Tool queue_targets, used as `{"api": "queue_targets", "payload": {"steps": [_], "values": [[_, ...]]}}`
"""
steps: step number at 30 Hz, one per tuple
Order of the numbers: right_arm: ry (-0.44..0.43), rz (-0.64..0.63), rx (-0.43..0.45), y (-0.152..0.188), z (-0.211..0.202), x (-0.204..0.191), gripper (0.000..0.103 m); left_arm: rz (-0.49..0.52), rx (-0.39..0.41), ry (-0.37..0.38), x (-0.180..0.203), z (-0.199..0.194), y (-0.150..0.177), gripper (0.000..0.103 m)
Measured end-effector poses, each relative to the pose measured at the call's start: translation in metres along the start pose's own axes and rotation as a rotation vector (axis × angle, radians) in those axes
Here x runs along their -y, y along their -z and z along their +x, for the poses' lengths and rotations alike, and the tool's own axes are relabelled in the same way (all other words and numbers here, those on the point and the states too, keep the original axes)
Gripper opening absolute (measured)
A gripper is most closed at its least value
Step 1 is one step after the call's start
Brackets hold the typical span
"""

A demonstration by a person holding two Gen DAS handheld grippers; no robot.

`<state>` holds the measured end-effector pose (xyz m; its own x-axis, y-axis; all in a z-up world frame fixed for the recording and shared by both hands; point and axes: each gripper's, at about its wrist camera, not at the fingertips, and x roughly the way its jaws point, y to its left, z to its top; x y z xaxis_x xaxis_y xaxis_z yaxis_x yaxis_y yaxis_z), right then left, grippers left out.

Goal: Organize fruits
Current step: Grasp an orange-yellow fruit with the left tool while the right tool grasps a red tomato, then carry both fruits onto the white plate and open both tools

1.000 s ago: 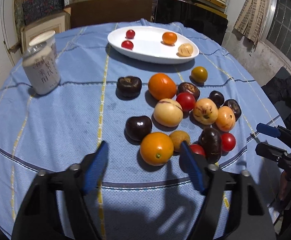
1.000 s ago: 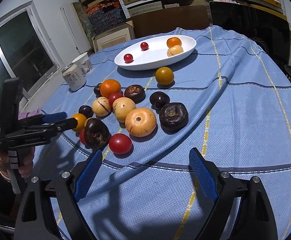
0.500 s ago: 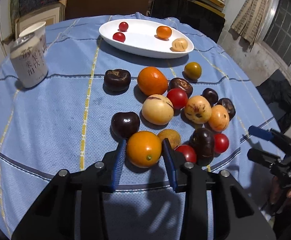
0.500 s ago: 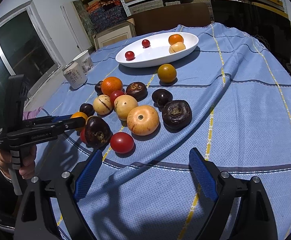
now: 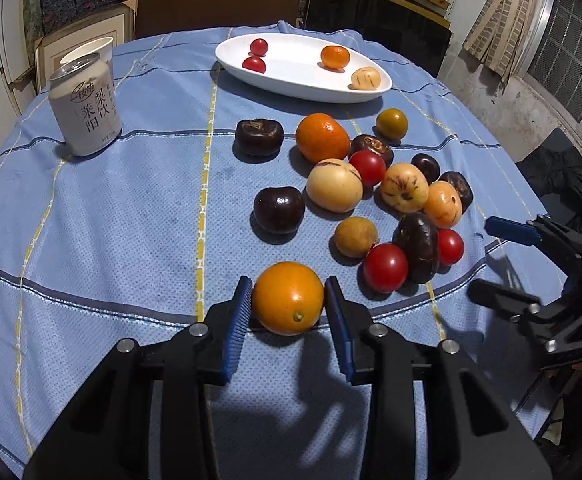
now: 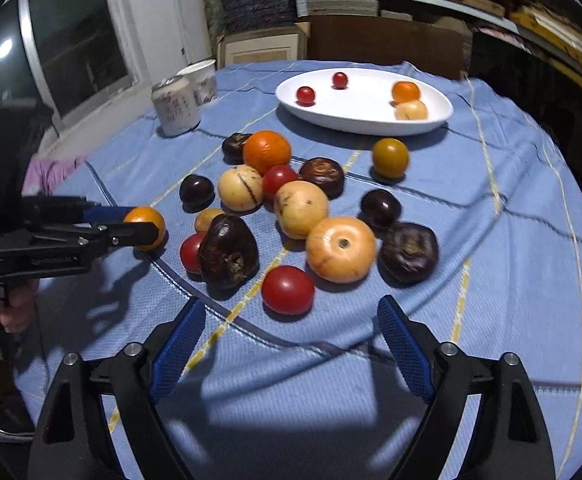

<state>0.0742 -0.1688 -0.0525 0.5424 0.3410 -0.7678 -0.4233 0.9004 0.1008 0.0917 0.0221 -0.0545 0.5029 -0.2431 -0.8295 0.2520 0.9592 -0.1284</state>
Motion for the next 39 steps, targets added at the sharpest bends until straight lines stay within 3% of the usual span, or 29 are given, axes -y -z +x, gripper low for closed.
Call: {"api": "queue_targets", "payload": {"steps": [2, 4, 10, 12, 14, 20, 25, 28, 29, 33, 39], "values": [[0.021, -0.023, -0.022, -0.003, 0.008, -0.004, 0.059, -0.003, 0.002, -0.007, 0.000, 0.002, 0.001, 0.037], [0.018, -0.019, -0.045, -0.004, 0.016, -0.004, 0.048, -0.026, -0.022, 0.019, -0.003, 0.007, 0.002, 0.039], [0.017, -0.009, -0.050, -0.007, 0.027, -0.006, 0.047, -0.013, -0.004, 0.006, -0.002, 0.009, 0.006, 0.038], [0.014, -0.018, -0.050, -0.007, 0.027, -0.009, 0.043, -0.022, -0.007, 0.013, -0.003, 0.009, 0.005, 0.038], [0.007, -0.005, -0.047, -0.007, 0.025, -0.008, 0.032, -0.036, -0.007, 0.020, -0.005, 0.009, 0.004, 0.038], [-0.047, 0.064, -0.035, -0.002, 0.020, 0.003, 0.032, -0.063, -0.001, 0.023, -0.010, 0.008, 0.001, 0.038], [-0.059, 0.088, -0.037, 0.005, 0.015, 0.006, 0.032, -0.089, 0.022, 0.016, -0.014, 0.007, -0.004, 0.047], [-0.063, 0.093, -0.036, 0.008, 0.013, 0.006, 0.032, -0.090, 0.013, 0.020, -0.013, 0.012, -0.005, 0.046], [-0.064, 0.095, -0.035, 0.009, 0.013, 0.007, 0.032, -0.088, 0.006, 0.033, -0.012, 0.014, -0.005, 0.036], [-0.069, 0.106, -0.033, 0.009, 0.012, 0.008, 0.032, -0.022, 0.010, 0.001, 0.000, 0.012, -0.003, 0.036], [-0.080, 0.127, -0.024, 0.008, 0.006, 0.013, 0.032, -0.033, 0.004, 0.002, -0.004, 0.003, -0.004, 0.036]]}}
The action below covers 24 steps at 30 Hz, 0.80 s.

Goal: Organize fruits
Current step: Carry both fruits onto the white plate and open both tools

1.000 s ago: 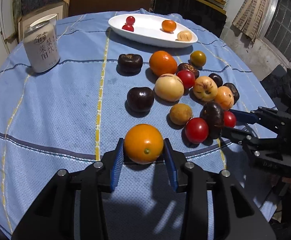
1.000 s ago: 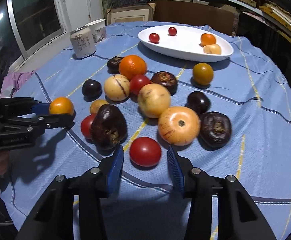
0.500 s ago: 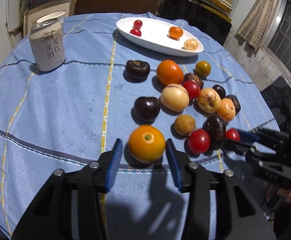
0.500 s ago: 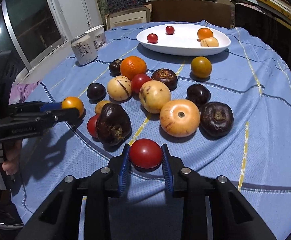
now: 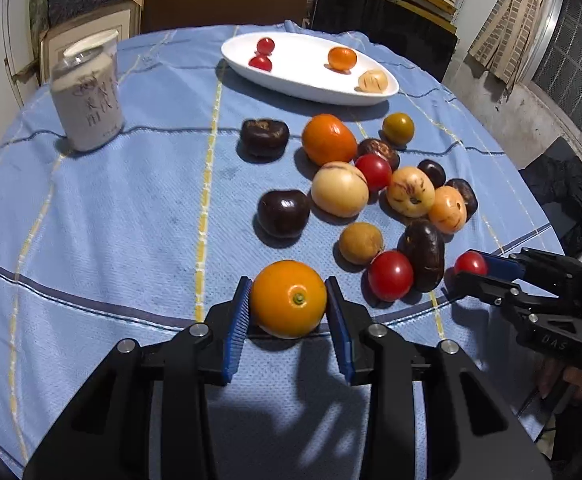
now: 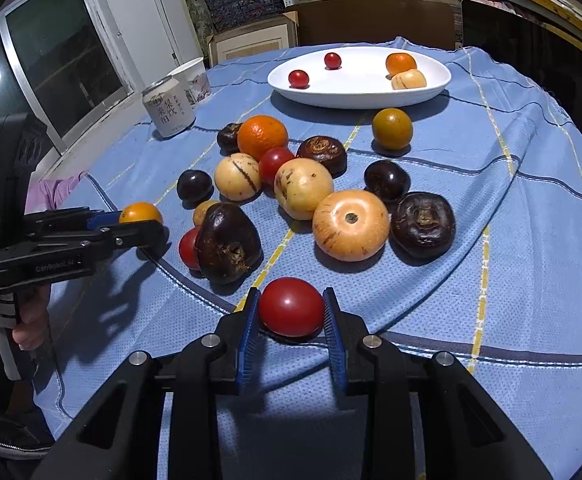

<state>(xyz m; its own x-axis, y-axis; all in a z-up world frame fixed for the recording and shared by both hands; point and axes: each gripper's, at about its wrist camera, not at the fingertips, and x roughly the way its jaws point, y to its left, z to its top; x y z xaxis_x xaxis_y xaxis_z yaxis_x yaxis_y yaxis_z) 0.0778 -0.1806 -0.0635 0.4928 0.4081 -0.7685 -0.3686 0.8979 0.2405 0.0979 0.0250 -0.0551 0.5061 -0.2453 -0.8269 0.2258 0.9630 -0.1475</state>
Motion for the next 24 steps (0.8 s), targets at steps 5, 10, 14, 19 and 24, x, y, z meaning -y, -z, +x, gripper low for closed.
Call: {"api": "queue_targets", "payload": {"steps": [5, 10, 14, 19, 24], "values": [[-0.001, 0.002, 0.029, -0.006, -0.013, 0.004, 0.032, -0.002, -0.001, 0.002, -0.003, -0.010, -0.006, 0.036], [-0.011, -0.008, 0.063, -0.027, -0.028, 0.010, 0.032, 0.003, 0.016, -0.003, -0.007, -0.019, -0.024, 0.036], [-0.017, -0.020, 0.094, -0.052, -0.036, 0.017, 0.032, 0.015, 0.044, -0.016, -0.009, -0.027, -0.055, 0.036], [-0.044, -0.039, 0.118, -0.107, -0.030, 0.027, 0.032, 0.051, 0.120, -0.014, -0.002, -0.028, -0.118, 0.036], [-0.036, -0.048, 0.102, -0.170, 0.008, 0.046, 0.032, 0.041, 0.136, 0.022, 0.008, 0.011, -0.192, 0.036]]}}
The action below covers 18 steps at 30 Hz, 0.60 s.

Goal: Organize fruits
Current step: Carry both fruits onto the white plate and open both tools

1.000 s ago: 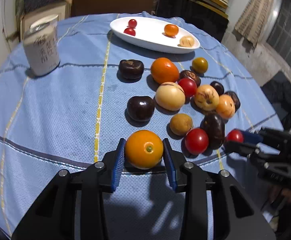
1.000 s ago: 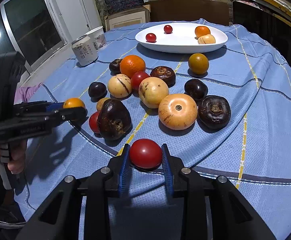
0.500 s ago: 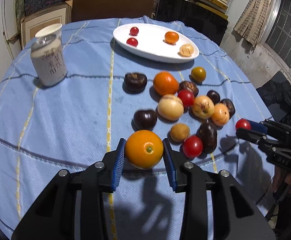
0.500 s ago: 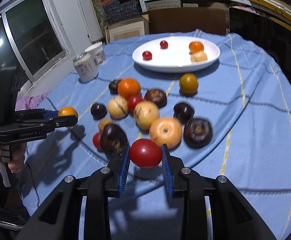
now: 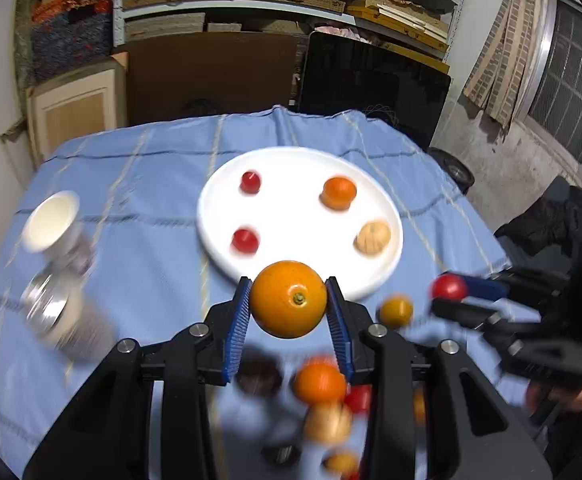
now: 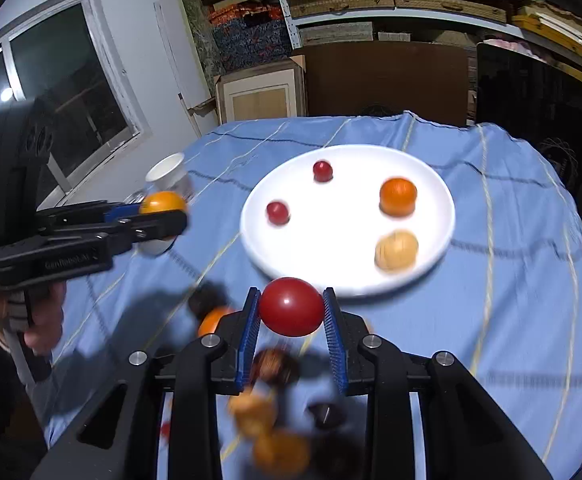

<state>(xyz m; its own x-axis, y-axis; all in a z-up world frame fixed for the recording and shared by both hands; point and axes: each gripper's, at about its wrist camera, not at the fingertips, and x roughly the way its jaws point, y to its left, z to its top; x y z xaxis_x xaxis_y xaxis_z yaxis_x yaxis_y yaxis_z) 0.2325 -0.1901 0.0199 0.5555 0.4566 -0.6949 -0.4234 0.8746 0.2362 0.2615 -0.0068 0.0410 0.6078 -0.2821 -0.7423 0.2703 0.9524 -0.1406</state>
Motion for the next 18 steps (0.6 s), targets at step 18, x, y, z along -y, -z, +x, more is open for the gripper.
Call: {"api": "queue_targets", "payload": {"steps": [18], "values": [[0.090, 0.074, -0.037, -0.057, 0.112, 0.057, 0.063, -0.069, -0.101, -0.067, -0.014, 0.146, -0.075, 0.065]]}}
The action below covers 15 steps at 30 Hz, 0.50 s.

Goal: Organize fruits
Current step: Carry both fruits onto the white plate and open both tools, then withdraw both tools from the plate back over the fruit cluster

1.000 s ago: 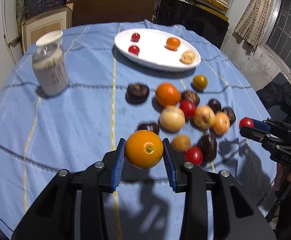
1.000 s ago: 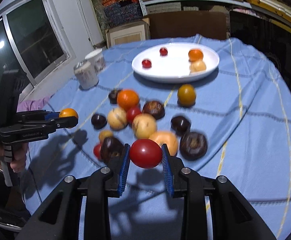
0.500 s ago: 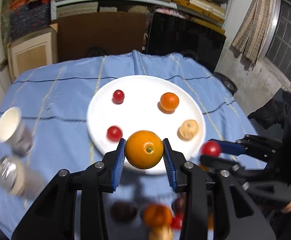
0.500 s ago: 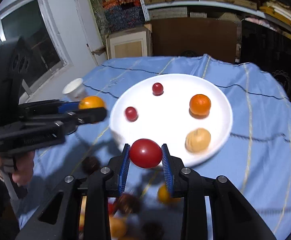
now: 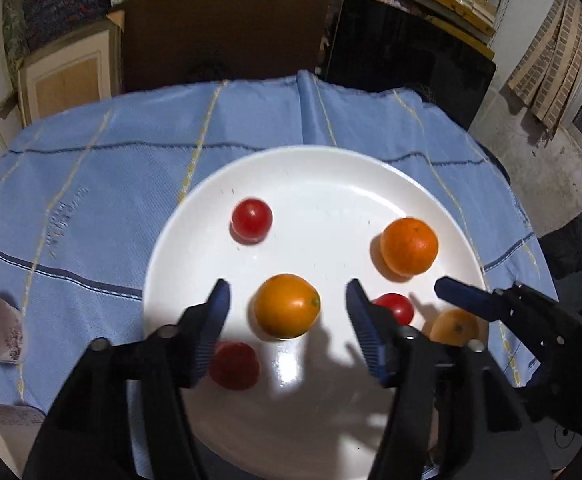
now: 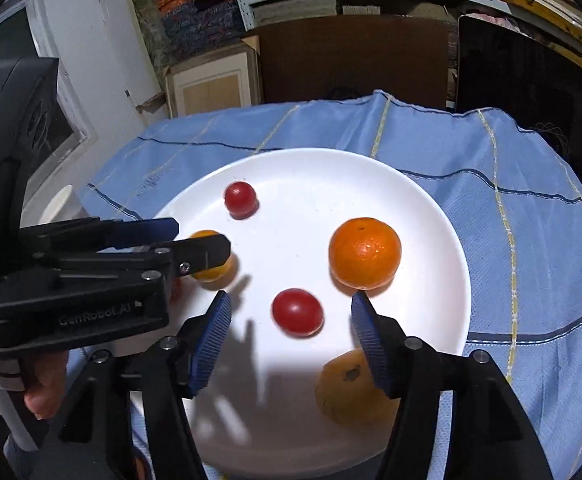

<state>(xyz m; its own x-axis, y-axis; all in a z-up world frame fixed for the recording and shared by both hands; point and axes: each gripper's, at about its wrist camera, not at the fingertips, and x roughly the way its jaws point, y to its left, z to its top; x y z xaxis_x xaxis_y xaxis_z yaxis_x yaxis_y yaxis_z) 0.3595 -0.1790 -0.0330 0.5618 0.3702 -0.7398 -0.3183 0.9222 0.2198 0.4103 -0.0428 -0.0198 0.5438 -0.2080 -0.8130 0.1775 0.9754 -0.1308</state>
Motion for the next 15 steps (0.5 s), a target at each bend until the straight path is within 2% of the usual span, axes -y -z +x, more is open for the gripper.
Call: {"api": "queue_targets", "payload": {"steps": [5, 8, 15], "values": [[-0.084, 0.042, 0.012, 0.018, -0.033, -0.004, 0.070, 0.013, 0.044, 0.036, 0.003, -0.039, 0.013, 0.078], [-0.111, 0.081, 0.037, 0.035, -0.063, -0.002, 0.075, 0.032, 0.048, 0.024, 0.005, -0.062, 0.035, 0.079], [-0.078, 0.168, 0.052, 0.095, -0.121, 0.005, 0.083, 0.060, 0.044, -0.022, -0.004, -0.116, 0.101, 0.087]]}}
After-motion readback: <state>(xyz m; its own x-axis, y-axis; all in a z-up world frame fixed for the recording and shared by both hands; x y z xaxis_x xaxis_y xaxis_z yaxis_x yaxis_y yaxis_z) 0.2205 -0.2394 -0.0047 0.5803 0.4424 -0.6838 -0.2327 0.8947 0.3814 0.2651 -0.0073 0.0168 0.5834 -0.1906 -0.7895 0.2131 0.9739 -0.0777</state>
